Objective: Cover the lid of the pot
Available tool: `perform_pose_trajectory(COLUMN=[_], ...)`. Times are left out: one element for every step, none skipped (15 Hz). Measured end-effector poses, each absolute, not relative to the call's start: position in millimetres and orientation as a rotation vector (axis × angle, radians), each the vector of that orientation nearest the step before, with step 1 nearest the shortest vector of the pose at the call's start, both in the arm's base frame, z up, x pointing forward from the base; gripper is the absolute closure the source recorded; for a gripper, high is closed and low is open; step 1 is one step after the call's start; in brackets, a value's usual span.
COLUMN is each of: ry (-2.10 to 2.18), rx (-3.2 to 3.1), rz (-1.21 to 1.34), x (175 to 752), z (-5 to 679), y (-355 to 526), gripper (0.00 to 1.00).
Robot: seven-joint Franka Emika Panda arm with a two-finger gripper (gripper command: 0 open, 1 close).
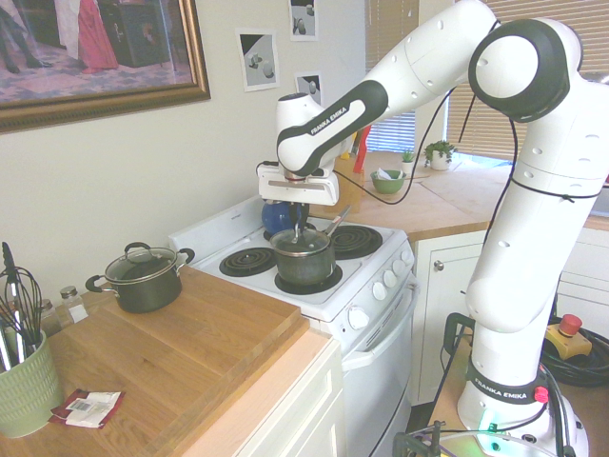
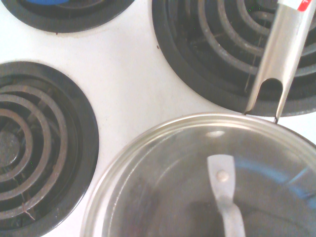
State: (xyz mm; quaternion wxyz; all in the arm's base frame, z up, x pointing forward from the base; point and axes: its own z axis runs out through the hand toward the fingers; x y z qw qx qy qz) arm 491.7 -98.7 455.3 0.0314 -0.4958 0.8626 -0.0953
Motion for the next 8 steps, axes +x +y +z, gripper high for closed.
perform_pose_trajectory(ry=[2.659, 2.661, 2.664, 2.666, 2.67, 2.675, 2.681, 2.684], rx=[-1.528, -1.53, -1.531, -1.532, -1.534, -1.535, -1.534, -1.535], rz=[-0.292, -0.289, -0.286, -0.283, -0.28, -0.274, -0.268, -0.264], x=[491.5, 491.3, 491.0, 490.6, 490.0, 488.9, 486.6, 484.6], z=[455.0, 454.6, 454.2, 453.7, 452.6, 450.7, 447.7, 445.2], y=[-98.7, -98.5, -98.6, -98.5, -98.5, -99.0, -99.8, -99.9], gripper=[1.0, 1.0, 1.0, 1.0, 1.0, 1.0, 1.0, 1.0])
